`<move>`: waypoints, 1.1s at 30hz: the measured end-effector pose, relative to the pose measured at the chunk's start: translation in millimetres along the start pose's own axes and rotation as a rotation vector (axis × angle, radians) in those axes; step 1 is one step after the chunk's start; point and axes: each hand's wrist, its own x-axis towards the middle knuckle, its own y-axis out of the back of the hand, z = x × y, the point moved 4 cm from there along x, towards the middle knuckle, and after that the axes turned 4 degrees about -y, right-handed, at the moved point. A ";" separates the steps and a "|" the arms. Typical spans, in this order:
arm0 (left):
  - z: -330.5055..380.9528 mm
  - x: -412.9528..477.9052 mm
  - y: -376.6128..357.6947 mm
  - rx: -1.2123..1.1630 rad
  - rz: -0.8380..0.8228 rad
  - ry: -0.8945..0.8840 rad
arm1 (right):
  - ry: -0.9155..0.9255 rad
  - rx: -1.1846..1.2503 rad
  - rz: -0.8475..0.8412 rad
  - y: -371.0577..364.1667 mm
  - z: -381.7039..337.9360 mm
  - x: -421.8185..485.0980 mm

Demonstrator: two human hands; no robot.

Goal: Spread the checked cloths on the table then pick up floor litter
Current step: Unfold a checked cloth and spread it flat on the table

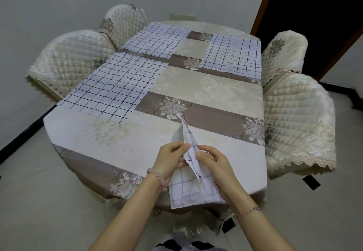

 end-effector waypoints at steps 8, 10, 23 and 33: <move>8.1 3.6 37.8 0.021 0.092 -0.028 | 0.012 -0.110 0.163 46.5 5.0 14.5; 7.4 6.2 65.7 0.053 0.168 -0.024 | -0.012 -0.108 0.201 65.6 9.3 20.2; -41.1 14.7 133.5 0.002 0.280 0.244 | -0.018 -0.293 0.287 117.1 20.9 66.4; -38.6 31.2 136.4 0.119 0.285 0.234 | -0.012 -0.377 0.240 121.8 27.4 90.8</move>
